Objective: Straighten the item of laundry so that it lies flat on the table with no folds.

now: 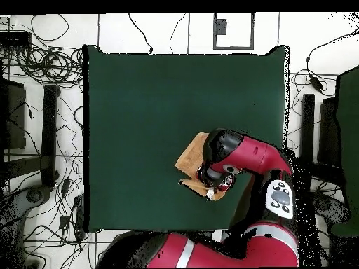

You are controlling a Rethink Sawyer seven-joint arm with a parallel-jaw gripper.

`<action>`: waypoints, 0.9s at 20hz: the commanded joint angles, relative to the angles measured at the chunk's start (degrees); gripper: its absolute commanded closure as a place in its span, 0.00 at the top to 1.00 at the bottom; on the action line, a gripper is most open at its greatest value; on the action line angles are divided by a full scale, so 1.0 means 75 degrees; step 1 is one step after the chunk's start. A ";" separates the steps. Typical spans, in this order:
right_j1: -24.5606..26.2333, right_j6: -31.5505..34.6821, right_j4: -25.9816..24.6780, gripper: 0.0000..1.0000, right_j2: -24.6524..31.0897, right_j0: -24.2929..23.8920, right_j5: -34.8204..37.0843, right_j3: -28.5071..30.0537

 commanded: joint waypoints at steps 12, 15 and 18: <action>0.0415 0.0574 0.0054 0.00 0.0798 -0.0139 0.0486 0.1385; 0.0357 0.0553 -0.0228 0.00 0.0627 -0.0086 0.0148 0.1280; 0.0148 0.0722 -0.0602 0.00 0.0269 0.0073 -0.0152 0.1101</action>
